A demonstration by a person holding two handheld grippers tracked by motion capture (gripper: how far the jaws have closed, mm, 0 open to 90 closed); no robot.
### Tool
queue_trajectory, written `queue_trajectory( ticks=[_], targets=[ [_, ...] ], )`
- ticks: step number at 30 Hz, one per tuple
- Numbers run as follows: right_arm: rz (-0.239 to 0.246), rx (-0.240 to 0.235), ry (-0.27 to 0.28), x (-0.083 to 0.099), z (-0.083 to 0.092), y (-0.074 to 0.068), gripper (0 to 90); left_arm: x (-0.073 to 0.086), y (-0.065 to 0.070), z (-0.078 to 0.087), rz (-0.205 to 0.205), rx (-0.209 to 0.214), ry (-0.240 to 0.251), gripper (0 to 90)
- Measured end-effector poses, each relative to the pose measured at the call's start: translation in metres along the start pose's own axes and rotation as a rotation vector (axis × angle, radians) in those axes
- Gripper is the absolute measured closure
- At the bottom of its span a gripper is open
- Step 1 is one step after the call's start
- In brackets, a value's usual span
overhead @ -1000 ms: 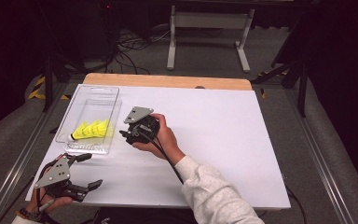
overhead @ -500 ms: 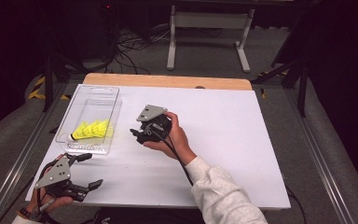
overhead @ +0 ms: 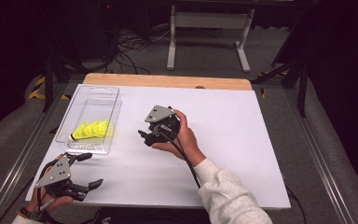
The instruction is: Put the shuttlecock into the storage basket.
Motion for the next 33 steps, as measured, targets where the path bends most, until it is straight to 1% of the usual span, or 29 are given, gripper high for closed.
queue_trajectory(
  ticks=[2, 3, 5, 6, 10, 12, 14, 15, 17, 22, 26, 33],
  targets=[
    [0.001, 0.016, -0.004, 0.002, 0.003, 0.003, 13.0, 0.0, 0.0, 0.0, -0.001, 0.0, -0.001, 8.6],
    [0.004, 0.033, -0.004, 0.003, 0.006, 0.006, 12.4, 0.0, 0.0, -0.001, -0.001, 0.0, -0.001, 8.6],
    [0.001, 0.038, 0.002, 0.003, 0.009, 0.007, 12.3, 0.0, 0.0, -0.001, -0.001, -0.002, -0.002, 8.5],
    [-0.01, 0.039, 0.0, 0.004, 0.012, 0.01, 11.4, 0.0, 0.0, -0.001, -0.001, -0.002, -0.002, 8.5],
    [-0.002, 0.075, 0.003, 0.008, 0.022, 0.016, 10.9, 0.0, -0.001, 0.0, -0.002, -0.005, 0.0, 8.5],
    [-0.004, 0.084, 0.003, 0.01, 0.026, 0.019, 10.6, 0.0, -0.001, -0.001, -0.004, -0.005, -0.004, 8.5],
    [-0.006, 0.083, 0.003, 0.011, 0.028, 0.02, 10.2, 0.0, -0.001, -0.001, -0.006, -0.004, -0.004, 8.5],
    [-0.005, 0.092, 0.002, 0.012, 0.03, 0.022, 10.0, 0.0, -0.001, -0.002, 0.001, -0.003, -0.004, 8.5],
    [0.006, 0.119, 0.004, 0.014, 0.035, 0.025, 9.5, 0.001, -0.002, -0.002, -0.006, -0.004, -0.011, 8.5],
    [-0.002, 0.133, 0.01, 0.018, 0.046, 0.031, 8.9, 0.0, -0.004, -0.003, -0.003, -0.007, -0.007, 8.3],
    [0.006, 0.155, -0.003, 0.023, 0.053, 0.034, 8.9, 0.0, -0.003, -0.004, -0.002, -0.008, -0.004, 8.2],
    [0.006, 0.173, -0.015, 0.03, 0.06, 0.037, 9.5, -0.001, -0.004, -0.004, -0.006, -0.009, -0.005, 8.1]
  ],
)
Point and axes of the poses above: each handheld gripper's, and its own axes: z roughly backward along the jaws, x roughly out of its underside, y roughly to its right, the point moved 7 cm from there along -z, roughly forward along the jaws, and after that the axes turned 9 degrees about -z, right-handed, at the moved point
